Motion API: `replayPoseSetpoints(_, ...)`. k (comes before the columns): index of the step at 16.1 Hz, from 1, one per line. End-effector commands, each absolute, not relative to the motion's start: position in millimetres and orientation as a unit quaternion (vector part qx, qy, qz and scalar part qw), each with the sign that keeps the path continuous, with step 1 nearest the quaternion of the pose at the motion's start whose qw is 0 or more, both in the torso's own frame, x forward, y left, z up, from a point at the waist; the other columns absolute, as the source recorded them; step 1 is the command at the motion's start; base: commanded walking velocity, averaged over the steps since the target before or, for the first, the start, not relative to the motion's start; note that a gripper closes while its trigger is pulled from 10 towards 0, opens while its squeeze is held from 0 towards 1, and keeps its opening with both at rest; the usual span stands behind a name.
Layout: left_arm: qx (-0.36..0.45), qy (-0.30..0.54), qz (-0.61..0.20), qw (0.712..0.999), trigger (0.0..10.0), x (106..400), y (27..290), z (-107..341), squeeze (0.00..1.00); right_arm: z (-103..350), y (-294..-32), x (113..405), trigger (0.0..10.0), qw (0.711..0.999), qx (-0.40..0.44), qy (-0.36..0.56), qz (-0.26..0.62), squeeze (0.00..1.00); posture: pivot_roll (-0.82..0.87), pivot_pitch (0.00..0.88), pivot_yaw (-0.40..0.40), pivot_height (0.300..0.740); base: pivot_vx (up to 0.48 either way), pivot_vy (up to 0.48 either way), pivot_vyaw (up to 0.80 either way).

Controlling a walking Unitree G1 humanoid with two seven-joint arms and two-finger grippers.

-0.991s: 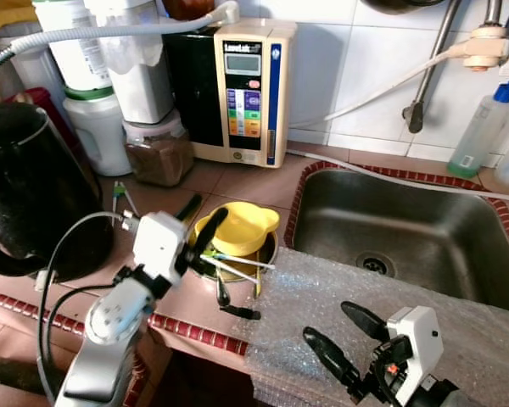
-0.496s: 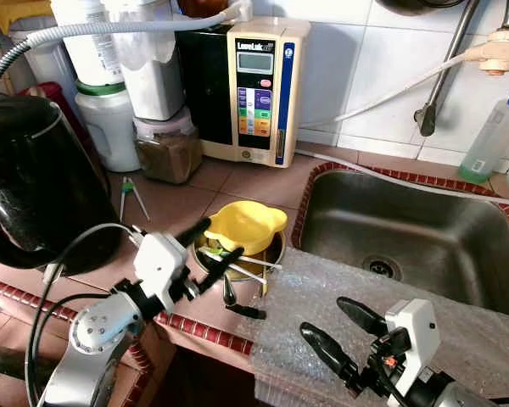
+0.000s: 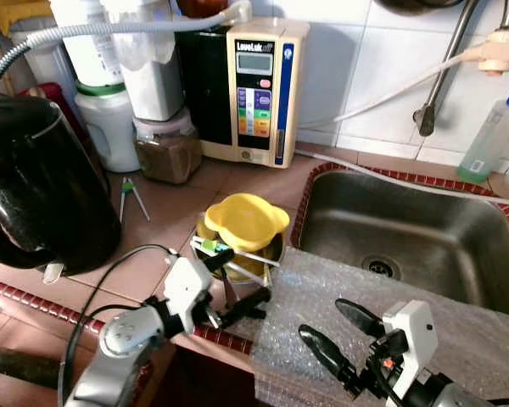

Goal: Kitchen organization

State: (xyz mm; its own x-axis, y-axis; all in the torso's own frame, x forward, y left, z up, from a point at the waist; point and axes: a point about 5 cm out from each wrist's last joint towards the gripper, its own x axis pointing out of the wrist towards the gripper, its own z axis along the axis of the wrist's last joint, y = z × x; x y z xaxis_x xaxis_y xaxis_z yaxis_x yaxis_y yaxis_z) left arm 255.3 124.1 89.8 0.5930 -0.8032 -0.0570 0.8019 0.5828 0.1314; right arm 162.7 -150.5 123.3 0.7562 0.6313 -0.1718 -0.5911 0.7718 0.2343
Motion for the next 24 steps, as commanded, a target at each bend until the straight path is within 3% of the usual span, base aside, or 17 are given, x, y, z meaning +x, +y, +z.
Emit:
replayPoseSetpoints(1, 0.083, 0.002, -0.455, 0.887, 10.0, 256, 121, 85, 1.00, 125, -148, 161, 10.0, 0.934, 0.078, 0.117, 0.330, 0.00, 0.00, 0.000, 0.029, 0.740, 0.000, 0.000, 0.00)
replayPoseSetpoints(7, 0.094, -0.031, -0.420, 0.902, 10.0, 264, 118, 94, 1.00, 124, -148, 160, 10.0, 0.937, 0.083, 0.116, 0.319, 0.00, -0.01, 0.000, 0.041, 0.740, 0.000, 0.000, 0.00)
replayPoseSetpoints(9, 0.115, -0.026, -0.409, 0.905, 10.0, 267, 123, 93, 0.00, 124, -148, 162, 10.0, 0.937, 0.080, 0.114, 0.319, 0.00, -0.01, 0.000, 0.041, 0.740, 0.000, 0.000, 0.00)
replayPoseSetpoints(13, 0.127, -0.013, -0.390, 0.912, 10.0, 270, 128, 91, 0.00, 124, -148, 163, 10.0, 0.938, 0.080, 0.112, 0.319, 0.00, 0.00, 0.000, 0.043, 0.740, 0.000, 0.000, 0.00)
replayPoseSetpoints(14, 0.122, -0.012, -0.392, 0.912, 4.0, 270, 128, 91, 0.00, 124, -148, 163, 10.0, 0.938, 0.080, 0.112, 0.319, 0.00, 0.00, 0.000, 0.044, 0.740, 0.000, 0.000, 0.00)
replayPoseSetpoints(15, 0.119, -0.004, -0.396, 0.910, 0.0, 269, 128, 89, 0.00, 124, -148, 163, 10.0, 0.938, 0.080, 0.112, 0.318, 0.00, 0.00, 0.000, 0.045, 0.740, 0.000, 0.000, 0.00)
replayPoseSetpoints(24, 0.104, 0.021, -0.381, 0.918, 0.0, 267, 139, 81, 0.00, 124, -148, 163, 10.0, 0.938, 0.079, 0.112, 0.318, 0.00, -0.01, 0.000, 0.043, 0.740, 0.000, 0.000, 0.00)
